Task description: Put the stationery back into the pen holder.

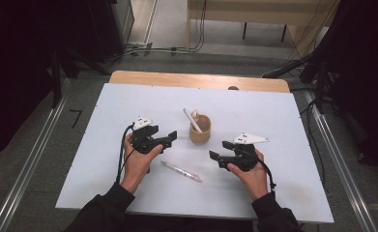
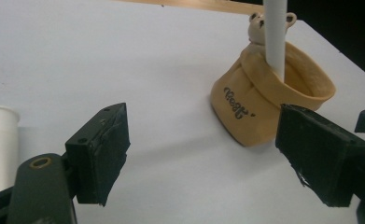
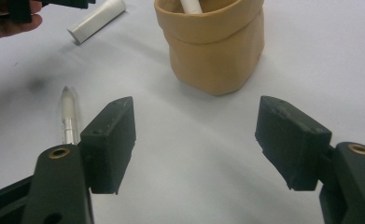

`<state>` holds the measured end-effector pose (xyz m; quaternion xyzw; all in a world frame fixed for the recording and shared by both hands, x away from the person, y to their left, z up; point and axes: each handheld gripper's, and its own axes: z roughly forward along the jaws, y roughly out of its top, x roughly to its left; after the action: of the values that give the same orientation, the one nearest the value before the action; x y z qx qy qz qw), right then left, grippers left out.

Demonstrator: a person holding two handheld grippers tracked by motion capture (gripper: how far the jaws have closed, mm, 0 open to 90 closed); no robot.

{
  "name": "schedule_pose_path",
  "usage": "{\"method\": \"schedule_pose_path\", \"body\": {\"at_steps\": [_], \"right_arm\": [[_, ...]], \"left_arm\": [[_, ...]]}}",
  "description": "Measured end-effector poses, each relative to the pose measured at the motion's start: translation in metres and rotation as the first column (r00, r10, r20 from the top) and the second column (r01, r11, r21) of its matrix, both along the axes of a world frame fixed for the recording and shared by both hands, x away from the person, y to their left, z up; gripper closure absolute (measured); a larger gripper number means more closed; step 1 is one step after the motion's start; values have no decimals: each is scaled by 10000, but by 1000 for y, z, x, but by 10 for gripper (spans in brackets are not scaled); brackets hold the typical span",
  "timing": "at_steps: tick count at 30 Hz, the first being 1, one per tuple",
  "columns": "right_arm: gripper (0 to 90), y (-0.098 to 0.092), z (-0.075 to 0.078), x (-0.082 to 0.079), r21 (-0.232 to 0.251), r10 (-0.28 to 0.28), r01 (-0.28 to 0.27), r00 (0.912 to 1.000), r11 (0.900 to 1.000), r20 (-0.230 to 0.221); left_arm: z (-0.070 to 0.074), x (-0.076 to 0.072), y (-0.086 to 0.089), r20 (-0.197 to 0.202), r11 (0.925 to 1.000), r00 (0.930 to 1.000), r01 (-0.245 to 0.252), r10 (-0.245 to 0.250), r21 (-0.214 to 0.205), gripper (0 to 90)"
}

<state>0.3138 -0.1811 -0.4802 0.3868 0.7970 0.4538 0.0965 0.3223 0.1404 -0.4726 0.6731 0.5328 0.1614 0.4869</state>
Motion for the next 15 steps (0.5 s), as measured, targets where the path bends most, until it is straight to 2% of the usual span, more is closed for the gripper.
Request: {"method": "schedule_pose_path", "body": {"at_steps": [8, 15], "right_arm": [[248, 0, 0, 1, -76, -94, 94, 9999, 9999, 47], [207, -2, 0, 1, -133, -256, 257, 9996, 9996, 85]], "left_arm": [[-3, -1, 10, -47, 9979, 9988, -484, 487, 436, 171], [-5, -1, 19, -65, 9912, 9953, -958, 968, 918, 138]]}}
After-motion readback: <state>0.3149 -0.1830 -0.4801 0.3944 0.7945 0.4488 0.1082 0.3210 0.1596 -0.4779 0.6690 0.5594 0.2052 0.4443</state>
